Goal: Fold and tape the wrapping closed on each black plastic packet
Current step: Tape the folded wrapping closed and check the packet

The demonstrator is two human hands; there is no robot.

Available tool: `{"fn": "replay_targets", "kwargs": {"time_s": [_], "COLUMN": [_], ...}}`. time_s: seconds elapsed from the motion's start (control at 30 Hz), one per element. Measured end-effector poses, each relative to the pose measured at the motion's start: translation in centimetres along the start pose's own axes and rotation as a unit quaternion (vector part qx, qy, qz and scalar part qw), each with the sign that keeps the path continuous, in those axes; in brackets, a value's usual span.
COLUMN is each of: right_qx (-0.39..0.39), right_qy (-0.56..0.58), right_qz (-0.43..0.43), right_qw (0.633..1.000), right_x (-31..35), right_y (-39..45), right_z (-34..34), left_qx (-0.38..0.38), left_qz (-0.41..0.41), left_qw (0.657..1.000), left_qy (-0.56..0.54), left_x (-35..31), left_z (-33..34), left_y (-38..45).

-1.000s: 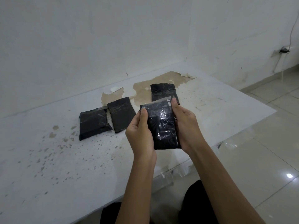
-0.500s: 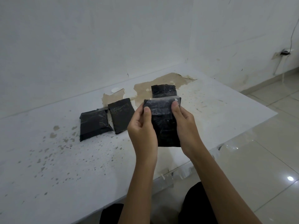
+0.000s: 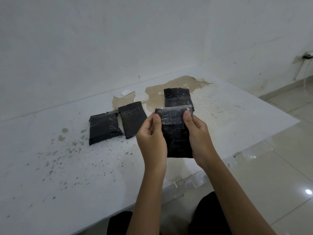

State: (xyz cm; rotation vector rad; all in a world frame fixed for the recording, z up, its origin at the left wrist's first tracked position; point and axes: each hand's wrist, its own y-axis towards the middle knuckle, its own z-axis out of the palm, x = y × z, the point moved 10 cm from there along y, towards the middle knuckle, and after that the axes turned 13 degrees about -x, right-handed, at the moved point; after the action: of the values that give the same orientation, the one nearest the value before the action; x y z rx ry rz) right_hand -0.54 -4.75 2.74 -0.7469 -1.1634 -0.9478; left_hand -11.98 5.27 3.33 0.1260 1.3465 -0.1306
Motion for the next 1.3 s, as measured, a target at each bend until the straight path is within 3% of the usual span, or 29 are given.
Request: {"fn": "replay_targets", "kwargs": {"time_s": [0.17,0.27,0.63,0.77,0.87,0.93,1.03,1.1,1.3], "right_qx": [0.012,-0.001,-0.005,0.000,-0.001,0.005,0.017,0.028,0.057], "right_qy": [-0.108,-0.095,-0.102,-0.120,-0.138,-0.156,-0.180,-0.188,-0.233], "right_qz": [-0.062,-0.069,-0.087,-0.114,-0.125,-0.137,-0.152,-0.153,-0.161], "right_qw": [0.992,0.993,0.991,0.986,0.983,0.978,0.972,0.970,0.957], "right_x": [-0.2,-0.2,-0.2,0.4,1.0,1.4,1.8,1.9,1.6], "right_y": [-0.2,-0.2,-0.4,-0.5,-0.2,0.1,0.3,0.4,0.7], "right_z": [0.1,0.2,0.3,0.1,-0.4,-0.6,-0.7,-0.6,-0.6], "left_qx": [0.033,0.037,-0.064,-0.067,-0.004,0.044,0.138,0.194,0.273], "left_qz": [-0.034,-0.015,-0.056,-0.072,-0.053,0.031,0.177,0.223,0.162], "left_qw": [0.999,0.999,0.996,0.995,0.998,0.996,0.966,0.938,0.928], "left_qy": [0.014,0.022,-0.011,-0.010,0.028,0.068,0.131,0.180,0.195], "left_x": [0.1,-0.3,0.1,0.5,0.1,-1.9,-5.6,-6.3,-5.1], "left_z": [0.2,0.9,0.2,0.2,0.8,1.3,2.8,3.9,5.2], "left_y": [0.0,-0.1,-0.4,-0.1,0.1,0.3,0.3,0.2,1.2]}}
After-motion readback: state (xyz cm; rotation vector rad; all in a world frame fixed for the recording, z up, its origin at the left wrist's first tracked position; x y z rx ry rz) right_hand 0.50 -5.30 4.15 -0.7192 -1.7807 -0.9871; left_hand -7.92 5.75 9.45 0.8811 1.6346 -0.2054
